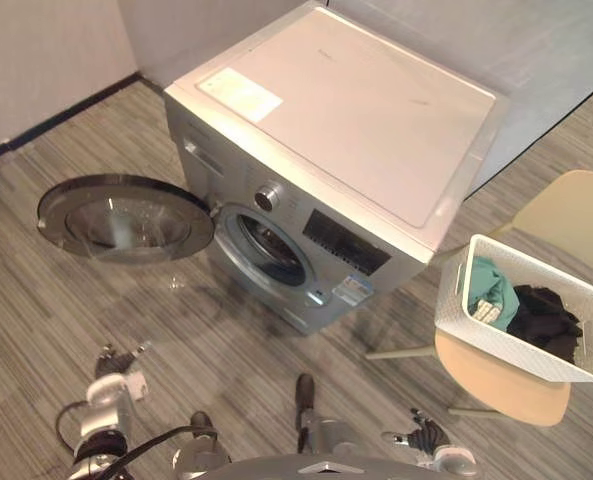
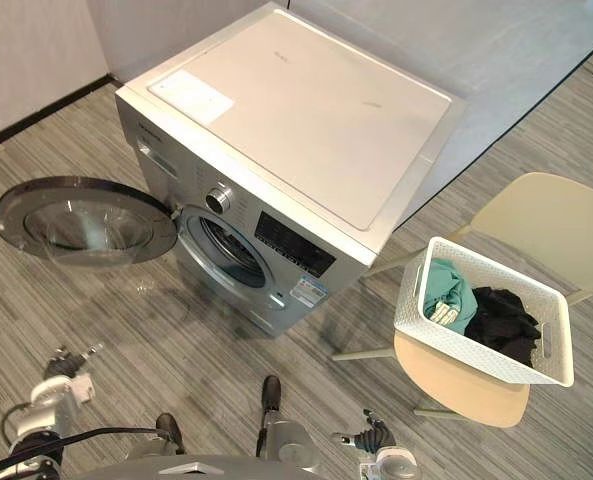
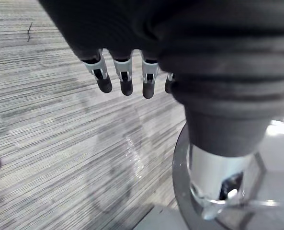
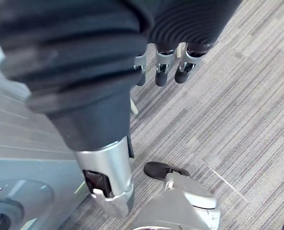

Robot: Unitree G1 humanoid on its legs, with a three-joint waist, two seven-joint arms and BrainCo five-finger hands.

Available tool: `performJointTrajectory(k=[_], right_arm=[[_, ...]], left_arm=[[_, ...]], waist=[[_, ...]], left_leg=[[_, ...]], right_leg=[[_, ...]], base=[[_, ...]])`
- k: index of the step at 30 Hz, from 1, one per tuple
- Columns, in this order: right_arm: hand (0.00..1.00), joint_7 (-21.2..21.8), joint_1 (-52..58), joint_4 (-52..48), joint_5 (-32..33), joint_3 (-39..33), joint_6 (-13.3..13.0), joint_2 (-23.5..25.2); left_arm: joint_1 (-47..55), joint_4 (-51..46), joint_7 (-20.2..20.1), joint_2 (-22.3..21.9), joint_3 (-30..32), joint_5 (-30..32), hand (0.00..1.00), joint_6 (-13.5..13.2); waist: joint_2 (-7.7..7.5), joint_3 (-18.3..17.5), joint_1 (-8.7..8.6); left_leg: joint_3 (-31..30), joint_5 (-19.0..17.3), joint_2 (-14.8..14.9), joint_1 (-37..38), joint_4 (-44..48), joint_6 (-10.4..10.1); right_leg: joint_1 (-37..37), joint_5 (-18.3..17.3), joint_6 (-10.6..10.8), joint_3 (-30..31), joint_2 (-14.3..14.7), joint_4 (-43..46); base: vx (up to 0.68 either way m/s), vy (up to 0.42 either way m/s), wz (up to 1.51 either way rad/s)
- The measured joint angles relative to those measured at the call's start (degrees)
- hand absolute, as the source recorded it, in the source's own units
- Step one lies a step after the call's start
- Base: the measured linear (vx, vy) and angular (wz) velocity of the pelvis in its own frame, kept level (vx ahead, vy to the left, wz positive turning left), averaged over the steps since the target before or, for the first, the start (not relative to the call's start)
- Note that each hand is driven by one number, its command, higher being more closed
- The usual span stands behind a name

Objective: Pick up the laundry basket with both hands and put the clothes into the washing machine.

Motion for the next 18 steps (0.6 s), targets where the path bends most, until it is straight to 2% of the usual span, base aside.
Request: performJointTrajectory(k=[2, 6, 9, 16, 18], right_arm=[[0.0, 0.02, -0.01, 0.54, 0.0, -0.4, 0.06, 0.66], [0.0, -0.01, -0.14, 0.57, 0.25, -0.4, 0.04, 1.95], [0.0, -0.03, -1.15, 0.31, 1.18, -0.3, -0.13, 3.2], [0.0, 0.02, -1.92, 0.21, 3.46, 2.42, -0.26, 4.76], [0.0, 0.02, -1.93, 0.22, 3.46, 2.41, -0.26, 4.77]], left_arm=[[-3.1, 0.14, 0.64, 2.84, 2.77, -1.65, 0.0, 0.02], [-9.53, 2.06, 1.8, 9.1, 3.33, -4.08, 0.0, -0.06], [-13.55, 2.61, 2.35, 11.34, 3.35, -5.6, 0.0, -0.14], [-14.42, 2.98, 2.96, 11.33, 3.21, -6.41, 0.0, -0.15], [-12.32, 0.99, 3.02, 9.53, 3.02, -6.45, 0.0, -0.31]], waist=[[-1.07, 0.63, -0.14], [-2.77, 2.52, -0.12], [-3.55, 3.39, 0.04], [-3.75, 3.72, -0.15], [-3.42, 3.95, -0.09]], left_leg=[[-0.92, -1.32, 0.69, -2.96, 3.32, 0.06], [-2.39, -3.99, 2.55, -7.22, 9.47, 0.08], [-2.48, -5.92, 3.95, -10.92, 14.04, 0.37], [-2.1, -7.87, 5.48, -12.65, 18.05, 0.49], [-2.35, -7.93, 5.56, -12.35, 18.37, 0.51]], right_leg=[[-1.34, 0.05, -0.07, -0.7, 0.01, 0.24], [-2.3, 0.32, -0.4, -1.28, 0.51, 0.28], [-4.23, 1.12, -0.65, -0.99, 0.98, 0.25], [-4.76, 2.13, -0.91, -0.47, 1.65, -0.01], [-4.06, 2.12, -0.91, -0.65, 1.6, -0.19]], base=[[-0.01, -0.023, 0.12], [-0.02, -0.021, 0.1], [-0.04, -0.007, -0.07], [-0.04, 0.001, -0.09], [-0.05, -0.018, 0.05]])
